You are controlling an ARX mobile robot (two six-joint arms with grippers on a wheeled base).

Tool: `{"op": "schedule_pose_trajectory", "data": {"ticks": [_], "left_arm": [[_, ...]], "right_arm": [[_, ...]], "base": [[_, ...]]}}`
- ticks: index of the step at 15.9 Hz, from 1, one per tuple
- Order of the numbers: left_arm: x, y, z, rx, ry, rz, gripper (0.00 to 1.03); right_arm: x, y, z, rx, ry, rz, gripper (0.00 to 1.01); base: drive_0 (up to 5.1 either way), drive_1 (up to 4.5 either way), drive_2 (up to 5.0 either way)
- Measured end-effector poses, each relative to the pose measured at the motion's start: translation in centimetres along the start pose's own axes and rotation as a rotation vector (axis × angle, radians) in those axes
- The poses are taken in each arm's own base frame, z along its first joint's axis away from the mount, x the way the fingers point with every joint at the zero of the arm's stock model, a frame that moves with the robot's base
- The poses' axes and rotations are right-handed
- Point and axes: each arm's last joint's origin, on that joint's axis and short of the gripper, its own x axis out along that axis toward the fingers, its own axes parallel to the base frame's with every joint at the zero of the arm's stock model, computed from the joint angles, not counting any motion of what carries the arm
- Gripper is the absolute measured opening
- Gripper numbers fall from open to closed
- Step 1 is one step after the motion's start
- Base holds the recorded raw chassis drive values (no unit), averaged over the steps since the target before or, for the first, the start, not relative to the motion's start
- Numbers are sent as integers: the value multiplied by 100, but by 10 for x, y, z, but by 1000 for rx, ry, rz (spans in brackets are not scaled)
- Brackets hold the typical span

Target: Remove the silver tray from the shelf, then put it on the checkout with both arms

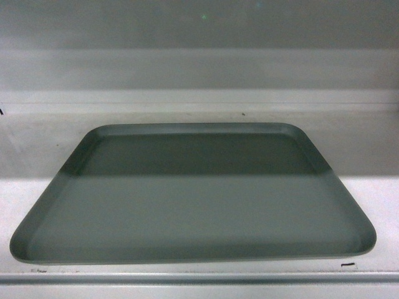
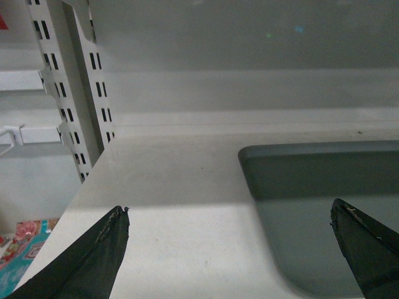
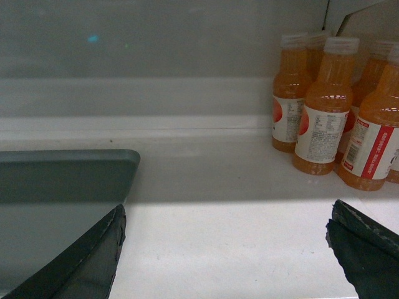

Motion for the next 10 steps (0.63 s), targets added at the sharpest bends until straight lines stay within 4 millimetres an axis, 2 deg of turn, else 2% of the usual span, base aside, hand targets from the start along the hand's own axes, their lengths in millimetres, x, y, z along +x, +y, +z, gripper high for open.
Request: {"op": "schedule_pose_trajectory", "data": {"ticks": [10], "left_arm": [[0,0,0,0,-2,-1,98]], "right_arm": [[0,0,0,0,1,0,98]], "base": [[0,0,0]]}}
